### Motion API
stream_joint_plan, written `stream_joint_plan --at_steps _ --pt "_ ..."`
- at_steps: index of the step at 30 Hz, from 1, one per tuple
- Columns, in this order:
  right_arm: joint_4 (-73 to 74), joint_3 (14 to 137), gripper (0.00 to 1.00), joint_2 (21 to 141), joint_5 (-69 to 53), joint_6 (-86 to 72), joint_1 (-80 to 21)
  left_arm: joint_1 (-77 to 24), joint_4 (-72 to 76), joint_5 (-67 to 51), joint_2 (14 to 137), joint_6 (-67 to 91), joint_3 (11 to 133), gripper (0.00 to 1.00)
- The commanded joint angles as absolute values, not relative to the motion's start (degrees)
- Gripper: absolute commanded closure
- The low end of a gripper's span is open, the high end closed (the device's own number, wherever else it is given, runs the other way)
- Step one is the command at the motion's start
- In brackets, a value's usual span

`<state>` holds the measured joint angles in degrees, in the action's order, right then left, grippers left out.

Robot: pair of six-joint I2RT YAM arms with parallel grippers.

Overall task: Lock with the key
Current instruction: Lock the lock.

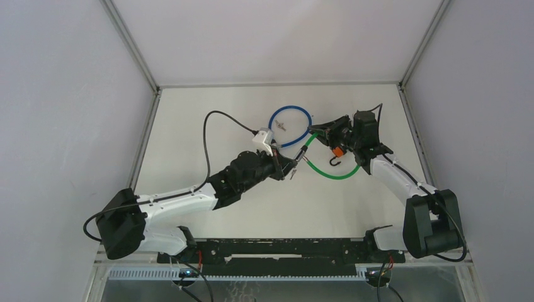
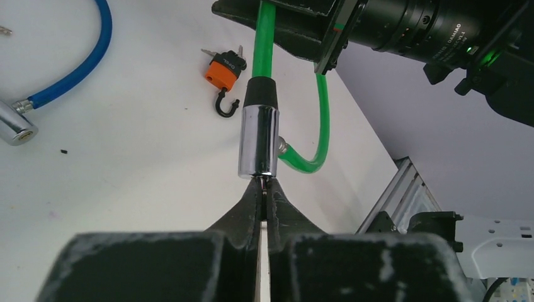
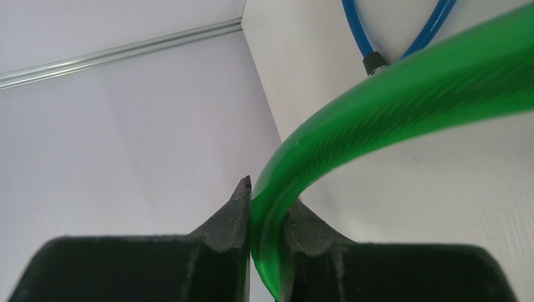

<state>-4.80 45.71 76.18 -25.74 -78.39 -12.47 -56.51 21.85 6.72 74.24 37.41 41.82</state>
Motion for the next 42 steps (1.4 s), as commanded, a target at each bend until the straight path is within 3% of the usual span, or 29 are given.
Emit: stream_joint_plan --at_steps 1,3,5,10,15,19,42 --pt "-6.96 49.04 1.0 74.57 -25.85 -79.65 -12.88 -57.11 19.82 9.25 73.77 35.09 45.47 0.96" --pt "-6.94 49.04 1.0 74.81 -25.99 -79.71 -12.87 -57.21 18.4 9.36 73.41 34.29 45.84 0.77" --pt "-7.01 49.04 1.0 74.96 -25.94 -79.85 -12.83 -57.22 17.93 9.33 72.66 34.02 45.52 0.66" --pt "-7.57 49.04 1.0 75.21 -25.76 -80.24 -12.86 -57.3 17.93 9.0 71.76 34.32 44.18 0.63" --pt "-7.73 49.02 1.0 75.33 -25.75 -80.41 -13.14 -57.32 18.87 9.38 71.64 35.05 43.43 0.73" --pt "-7.78 49.04 1.0 75.32 -25.43 -80.45 -13.66 -57.3 18.36 11.13 71.71 34.71 43.86 0.99" --pt "-0.62 50.36 1.0 74.01 -22.53 -81.38 -13.26 -70.01 6.15 34.38 77.57 6.76 53.25 1.0"
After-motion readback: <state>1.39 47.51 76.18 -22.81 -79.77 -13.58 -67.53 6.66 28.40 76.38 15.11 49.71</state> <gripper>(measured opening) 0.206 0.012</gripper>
